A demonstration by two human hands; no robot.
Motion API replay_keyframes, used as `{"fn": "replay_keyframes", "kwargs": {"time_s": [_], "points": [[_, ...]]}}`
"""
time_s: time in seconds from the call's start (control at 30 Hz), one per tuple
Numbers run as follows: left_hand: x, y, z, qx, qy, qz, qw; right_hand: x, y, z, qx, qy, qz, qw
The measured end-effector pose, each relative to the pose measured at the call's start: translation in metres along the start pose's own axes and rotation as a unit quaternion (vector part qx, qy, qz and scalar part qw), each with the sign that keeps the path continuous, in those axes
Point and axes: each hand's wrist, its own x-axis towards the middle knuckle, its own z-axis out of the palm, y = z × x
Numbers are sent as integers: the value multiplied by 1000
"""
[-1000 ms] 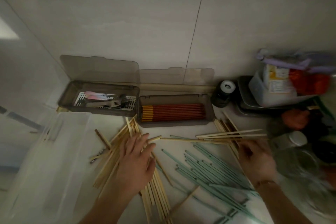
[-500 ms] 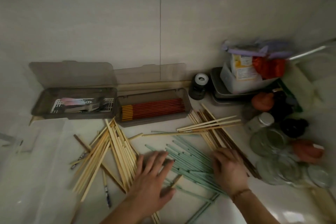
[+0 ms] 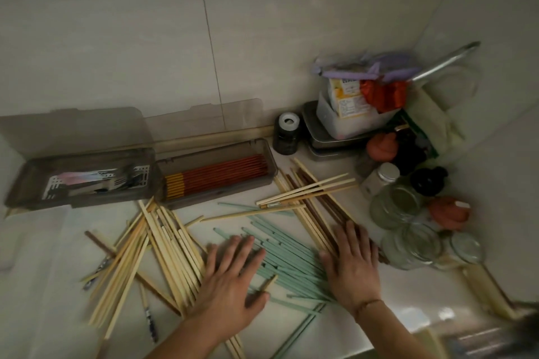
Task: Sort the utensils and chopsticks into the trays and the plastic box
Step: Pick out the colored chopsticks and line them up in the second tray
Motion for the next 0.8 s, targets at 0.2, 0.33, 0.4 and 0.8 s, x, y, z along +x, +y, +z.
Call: {"fn": "replay_keyframes", "kwargs": {"time_s": [0.2, 0.33, 0.4, 0.8], "points": [[-2, -3, 0, 5, 2, 5, 1000, -14, -9, 16, 5, -61, -71, 996], [-7, -8, 4, 1, 12, 8, 1000, -17, -8, 15, 35, -49, -92, 994], [-10, -10, 6, 4, 10, 5, 1000, -16, -6, 11, 46, -36, -113, 992], [-54, -40, 8, -39, 60, -36, 997, -19, -15, 10, 94, 103, -294, 946]]}}
